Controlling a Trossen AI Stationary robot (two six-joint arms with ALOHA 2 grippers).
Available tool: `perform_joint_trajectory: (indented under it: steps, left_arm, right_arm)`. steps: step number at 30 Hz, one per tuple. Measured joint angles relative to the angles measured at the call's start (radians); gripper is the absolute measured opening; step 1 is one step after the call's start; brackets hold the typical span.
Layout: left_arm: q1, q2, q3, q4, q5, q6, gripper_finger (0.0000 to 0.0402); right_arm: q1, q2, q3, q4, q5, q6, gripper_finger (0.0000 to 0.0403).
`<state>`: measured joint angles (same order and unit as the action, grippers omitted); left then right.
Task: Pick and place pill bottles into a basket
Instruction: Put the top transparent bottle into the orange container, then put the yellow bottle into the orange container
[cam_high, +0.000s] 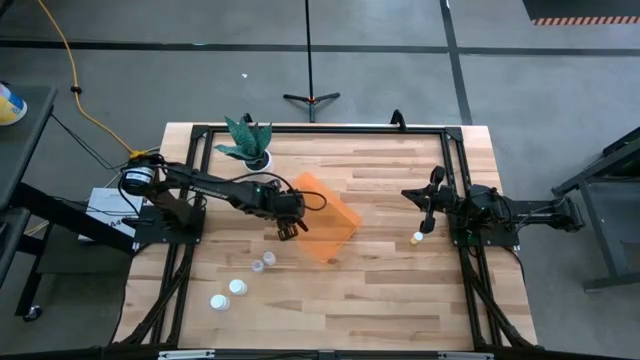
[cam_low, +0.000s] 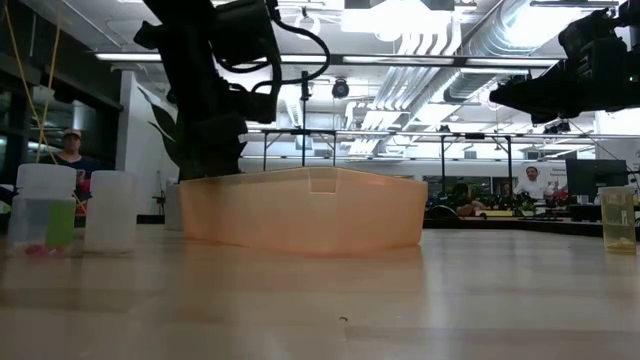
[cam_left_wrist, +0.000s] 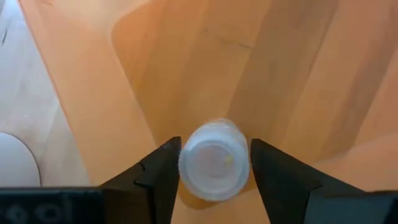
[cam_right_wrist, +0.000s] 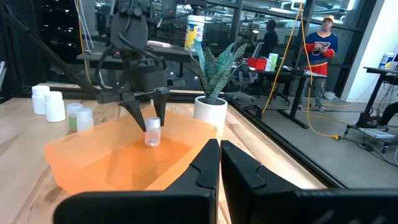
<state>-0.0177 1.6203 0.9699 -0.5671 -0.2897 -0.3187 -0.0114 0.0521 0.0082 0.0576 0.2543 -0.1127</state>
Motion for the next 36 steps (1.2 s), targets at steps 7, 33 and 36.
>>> perform_joint_trajectory:
  steps: [7, 33, 36]
  left_arm:
    - [0.000, -0.001, 0.003, -0.007, -0.008, 0.039, 0.0253]
    - [-0.271, -0.182, 0.039, 0.137, -0.179, 0.178, 0.0173]
    - [-0.290, -0.256, -0.061, 0.215, -0.178, 0.176, 0.0158]
  right_arm:
    - [0.000, 0.000, 0.000, -0.001, 0.000, 0.000, 0.0007]
    - [0.000, 0.016, 0.000, 0.004, -0.002, 0.010, 0.0007]
    - [0.000, 0.018, 0.000, 0.004, -0.006, 0.011, 0.0007]
